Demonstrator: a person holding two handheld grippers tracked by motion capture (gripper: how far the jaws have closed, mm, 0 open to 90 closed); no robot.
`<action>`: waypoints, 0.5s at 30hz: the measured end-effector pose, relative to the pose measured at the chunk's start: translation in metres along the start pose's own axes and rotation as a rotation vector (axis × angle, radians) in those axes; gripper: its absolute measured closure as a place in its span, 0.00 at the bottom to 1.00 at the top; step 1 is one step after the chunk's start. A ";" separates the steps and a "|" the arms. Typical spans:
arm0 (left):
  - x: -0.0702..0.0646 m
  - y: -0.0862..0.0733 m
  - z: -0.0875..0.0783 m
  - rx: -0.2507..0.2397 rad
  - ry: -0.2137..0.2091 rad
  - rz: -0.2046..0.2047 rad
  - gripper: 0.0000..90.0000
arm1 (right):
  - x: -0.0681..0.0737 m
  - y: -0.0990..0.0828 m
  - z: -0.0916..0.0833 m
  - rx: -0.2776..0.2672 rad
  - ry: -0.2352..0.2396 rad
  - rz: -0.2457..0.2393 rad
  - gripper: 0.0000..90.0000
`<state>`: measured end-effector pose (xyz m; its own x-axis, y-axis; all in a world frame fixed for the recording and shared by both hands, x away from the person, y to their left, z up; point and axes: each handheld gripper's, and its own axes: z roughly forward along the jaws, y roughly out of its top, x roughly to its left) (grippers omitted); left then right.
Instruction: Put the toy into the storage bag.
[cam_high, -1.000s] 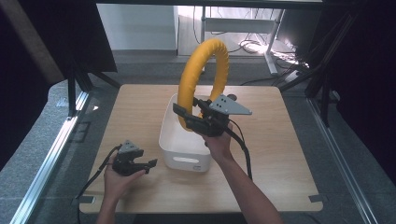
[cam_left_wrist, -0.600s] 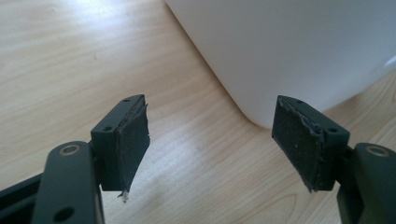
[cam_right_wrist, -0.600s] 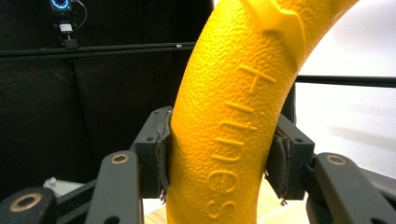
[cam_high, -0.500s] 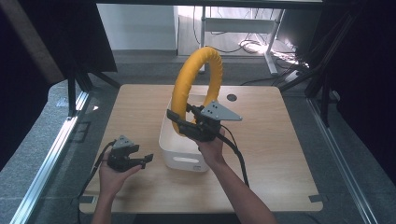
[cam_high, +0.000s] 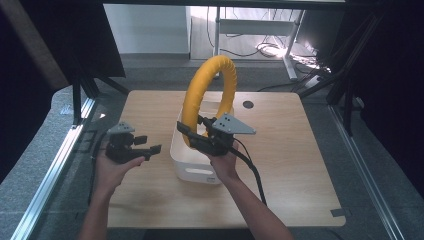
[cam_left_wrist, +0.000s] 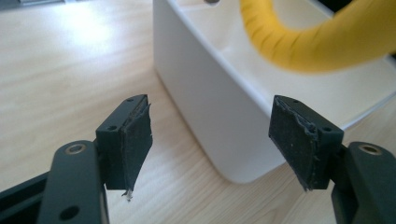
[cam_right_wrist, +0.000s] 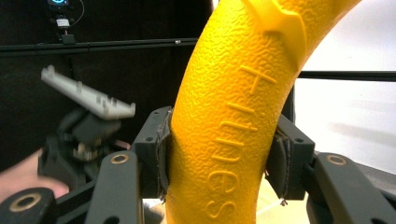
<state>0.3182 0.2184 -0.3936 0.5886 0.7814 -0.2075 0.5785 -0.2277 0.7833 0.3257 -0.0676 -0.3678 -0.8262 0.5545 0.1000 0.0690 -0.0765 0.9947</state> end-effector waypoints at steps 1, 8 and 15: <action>-0.001 0.009 -0.004 0.006 0.003 0.010 0.33 | 0.000 0.000 0.000 0.000 0.000 -0.001 0.53; -0.011 0.056 -0.026 -0.001 -0.021 0.032 0.33 | 0.001 -0.001 0.000 0.002 -0.004 -0.011 0.53; -0.024 0.097 -0.042 -0.006 -0.071 0.050 0.32 | 0.002 -0.003 0.001 0.009 -0.006 -0.012 0.53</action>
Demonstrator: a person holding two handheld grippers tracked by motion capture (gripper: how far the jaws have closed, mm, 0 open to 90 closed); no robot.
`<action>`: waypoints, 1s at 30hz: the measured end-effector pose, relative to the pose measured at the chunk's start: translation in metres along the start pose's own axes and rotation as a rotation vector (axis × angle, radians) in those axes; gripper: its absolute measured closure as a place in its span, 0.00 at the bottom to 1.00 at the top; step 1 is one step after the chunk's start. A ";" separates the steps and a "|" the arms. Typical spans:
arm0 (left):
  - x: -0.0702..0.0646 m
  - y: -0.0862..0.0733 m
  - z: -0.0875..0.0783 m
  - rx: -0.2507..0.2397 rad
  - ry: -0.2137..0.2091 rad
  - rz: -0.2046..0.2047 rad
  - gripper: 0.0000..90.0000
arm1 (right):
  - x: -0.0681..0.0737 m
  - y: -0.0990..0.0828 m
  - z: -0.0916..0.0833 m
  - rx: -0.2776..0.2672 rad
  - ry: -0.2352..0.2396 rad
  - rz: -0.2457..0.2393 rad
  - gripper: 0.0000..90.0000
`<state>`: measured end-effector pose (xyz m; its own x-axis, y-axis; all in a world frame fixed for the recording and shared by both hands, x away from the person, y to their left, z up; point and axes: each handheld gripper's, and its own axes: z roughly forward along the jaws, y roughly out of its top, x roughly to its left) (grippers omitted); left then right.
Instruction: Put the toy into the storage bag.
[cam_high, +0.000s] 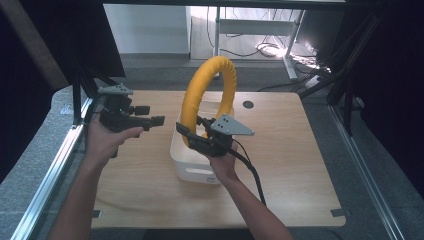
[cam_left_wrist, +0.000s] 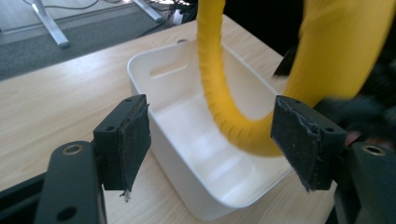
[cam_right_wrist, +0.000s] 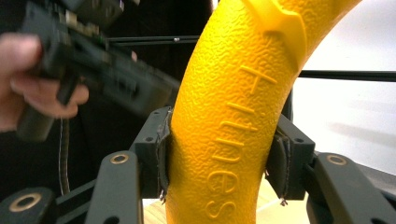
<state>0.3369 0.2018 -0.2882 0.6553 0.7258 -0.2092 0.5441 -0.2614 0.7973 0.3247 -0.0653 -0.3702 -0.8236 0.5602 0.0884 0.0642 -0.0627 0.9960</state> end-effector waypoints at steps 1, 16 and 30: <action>-0.001 0.005 -0.001 0.001 0.001 0.010 0.32 | 0.000 -0.001 0.000 -0.001 -0.001 -0.004 0.53; -0.025 0.057 0.000 0.007 -0.066 0.049 0.31 | 0.002 -0.004 0.005 0.009 0.000 -0.007 0.53; -0.043 0.107 0.027 0.078 -0.120 0.027 0.30 | 0.004 -0.005 0.007 0.017 -0.004 -0.007 0.53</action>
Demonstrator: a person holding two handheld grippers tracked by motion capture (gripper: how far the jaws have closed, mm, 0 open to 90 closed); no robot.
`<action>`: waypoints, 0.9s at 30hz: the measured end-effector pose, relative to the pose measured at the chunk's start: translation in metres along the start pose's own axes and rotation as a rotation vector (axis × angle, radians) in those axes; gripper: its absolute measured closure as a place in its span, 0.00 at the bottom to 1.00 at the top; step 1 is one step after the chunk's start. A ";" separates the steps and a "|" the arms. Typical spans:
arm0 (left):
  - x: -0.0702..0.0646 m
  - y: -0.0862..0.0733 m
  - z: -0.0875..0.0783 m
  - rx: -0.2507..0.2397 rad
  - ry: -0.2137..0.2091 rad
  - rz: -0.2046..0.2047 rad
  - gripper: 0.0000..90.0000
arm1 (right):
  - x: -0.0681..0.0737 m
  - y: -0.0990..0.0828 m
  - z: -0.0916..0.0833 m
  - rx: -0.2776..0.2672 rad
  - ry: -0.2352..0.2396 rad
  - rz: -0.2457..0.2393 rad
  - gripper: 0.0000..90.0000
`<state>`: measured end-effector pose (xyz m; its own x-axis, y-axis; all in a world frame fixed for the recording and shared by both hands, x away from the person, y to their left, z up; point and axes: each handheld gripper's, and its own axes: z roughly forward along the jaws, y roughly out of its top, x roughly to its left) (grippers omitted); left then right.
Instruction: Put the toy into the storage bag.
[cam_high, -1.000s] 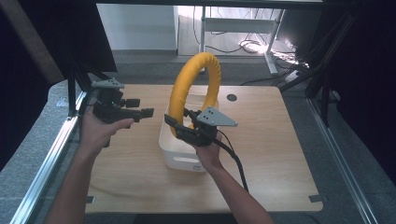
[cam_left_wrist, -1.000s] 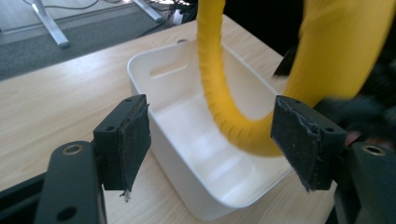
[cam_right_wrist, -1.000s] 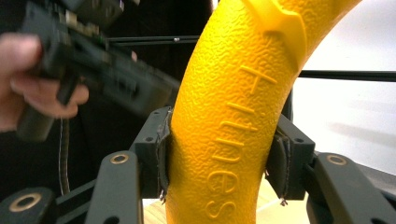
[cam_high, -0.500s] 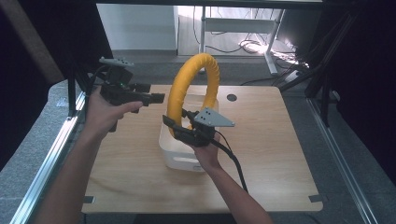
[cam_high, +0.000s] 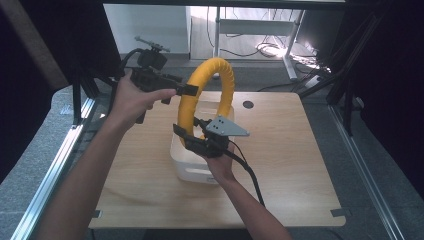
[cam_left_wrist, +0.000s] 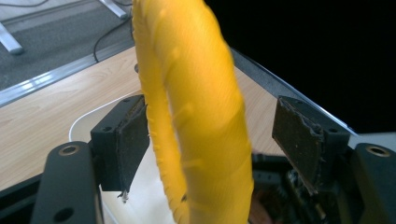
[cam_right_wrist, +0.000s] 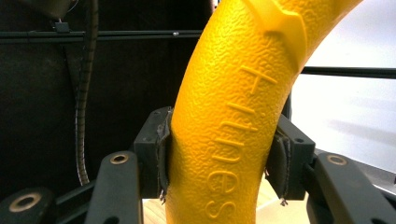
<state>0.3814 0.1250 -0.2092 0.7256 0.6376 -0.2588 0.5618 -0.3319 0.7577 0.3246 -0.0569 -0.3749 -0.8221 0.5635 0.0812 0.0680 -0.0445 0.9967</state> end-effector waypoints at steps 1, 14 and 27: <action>-0.001 0.004 0.002 0.009 -0.002 -0.005 0.30 | 0.000 0.000 0.000 0.003 -0.004 -0.002 0.53; -0.001 0.029 0.031 0.111 0.038 -0.043 0.32 | 0.005 0.001 -0.001 -0.006 -0.030 -0.044 0.53; -0.001 0.034 0.040 0.157 0.049 -0.056 0.50 | 0.008 0.003 0.003 -0.009 -0.020 -0.052 0.53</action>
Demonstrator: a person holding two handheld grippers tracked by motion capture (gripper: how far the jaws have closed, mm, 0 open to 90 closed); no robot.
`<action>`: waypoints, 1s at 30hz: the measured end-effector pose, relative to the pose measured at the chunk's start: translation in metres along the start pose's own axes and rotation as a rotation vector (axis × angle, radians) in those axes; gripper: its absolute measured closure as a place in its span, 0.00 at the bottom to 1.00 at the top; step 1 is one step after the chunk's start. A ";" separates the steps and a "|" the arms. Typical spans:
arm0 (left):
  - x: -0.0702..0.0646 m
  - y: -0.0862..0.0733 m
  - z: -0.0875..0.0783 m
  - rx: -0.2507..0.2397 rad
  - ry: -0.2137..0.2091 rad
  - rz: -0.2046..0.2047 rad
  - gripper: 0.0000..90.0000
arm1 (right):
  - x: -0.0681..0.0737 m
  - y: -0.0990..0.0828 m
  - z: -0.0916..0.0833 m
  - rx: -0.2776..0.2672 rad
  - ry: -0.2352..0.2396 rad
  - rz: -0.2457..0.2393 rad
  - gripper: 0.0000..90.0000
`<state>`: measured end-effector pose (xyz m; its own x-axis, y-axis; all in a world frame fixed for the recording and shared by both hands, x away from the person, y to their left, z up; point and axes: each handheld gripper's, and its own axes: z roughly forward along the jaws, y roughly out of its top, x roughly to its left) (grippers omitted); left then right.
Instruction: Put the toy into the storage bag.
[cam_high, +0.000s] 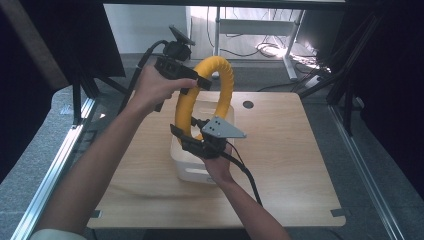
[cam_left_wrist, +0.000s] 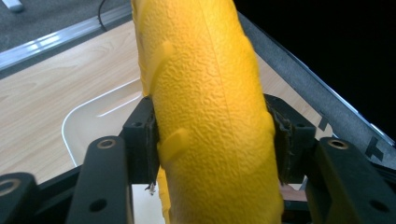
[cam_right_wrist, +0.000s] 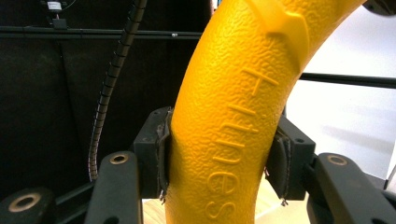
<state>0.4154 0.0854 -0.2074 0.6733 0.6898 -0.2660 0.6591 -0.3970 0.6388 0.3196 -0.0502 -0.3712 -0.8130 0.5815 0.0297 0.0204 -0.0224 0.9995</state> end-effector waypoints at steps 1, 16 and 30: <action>0.000 0.000 0.000 0.000 -0.004 0.002 0.51 | 0.000 0.001 0.000 -0.002 -0.001 -0.003 0.53; -0.003 0.007 0.001 0.012 0.015 -0.023 0.54 | -0.004 0.002 -0.001 -0.003 0.000 0.016 0.52; -0.007 0.021 0.002 -0.032 0.044 -0.059 0.54 | -0.005 -0.002 -0.014 0.009 0.020 -0.019 0.46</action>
<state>0.4253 0.0714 -0.1931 0.6174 0.7381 -0.2722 0.6860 -0.3357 0.6455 0.3152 -0.0648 -0.3733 -0.8245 0.5658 0.0101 0.0099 -0.0035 0.9999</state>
